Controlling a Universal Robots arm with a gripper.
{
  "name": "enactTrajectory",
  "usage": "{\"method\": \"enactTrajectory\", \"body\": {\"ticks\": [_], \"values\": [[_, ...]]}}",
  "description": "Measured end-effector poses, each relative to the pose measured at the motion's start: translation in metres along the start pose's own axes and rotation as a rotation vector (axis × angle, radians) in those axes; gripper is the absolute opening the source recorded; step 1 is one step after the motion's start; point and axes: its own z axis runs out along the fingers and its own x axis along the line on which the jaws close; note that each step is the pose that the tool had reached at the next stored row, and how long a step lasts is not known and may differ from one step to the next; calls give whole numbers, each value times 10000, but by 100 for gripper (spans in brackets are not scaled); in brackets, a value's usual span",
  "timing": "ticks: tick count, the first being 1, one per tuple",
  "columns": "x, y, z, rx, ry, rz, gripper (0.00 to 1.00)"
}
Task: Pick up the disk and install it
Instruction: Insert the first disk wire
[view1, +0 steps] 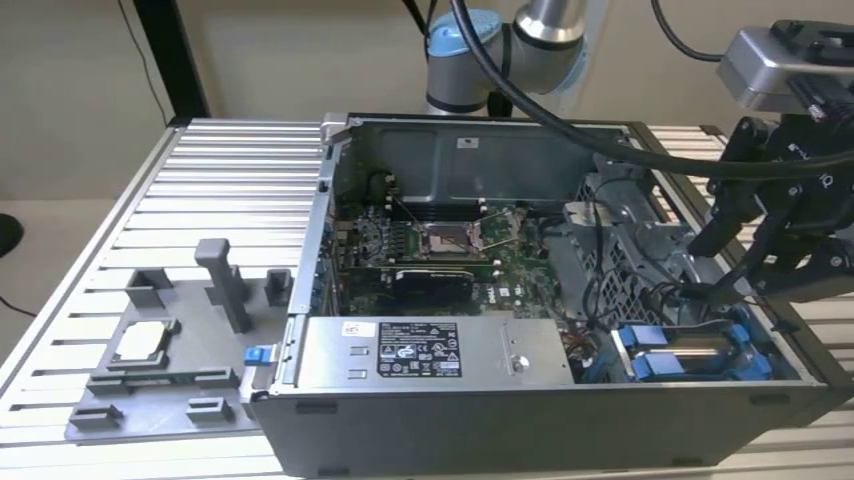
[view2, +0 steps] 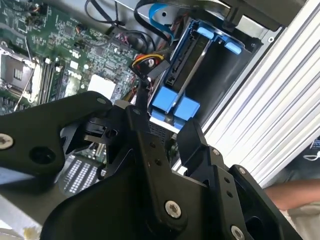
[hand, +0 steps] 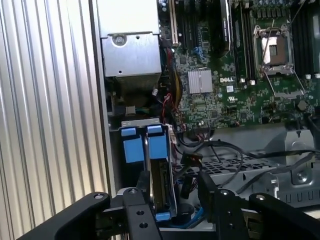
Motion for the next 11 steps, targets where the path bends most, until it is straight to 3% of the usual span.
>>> {"method": "enactTrajectory", "body": {"ticks": [5, 11], "values": [[4, -3, 46, 79, -71, 679, 100], [8, -5, 83, 251, -219, 903, 100]]}}
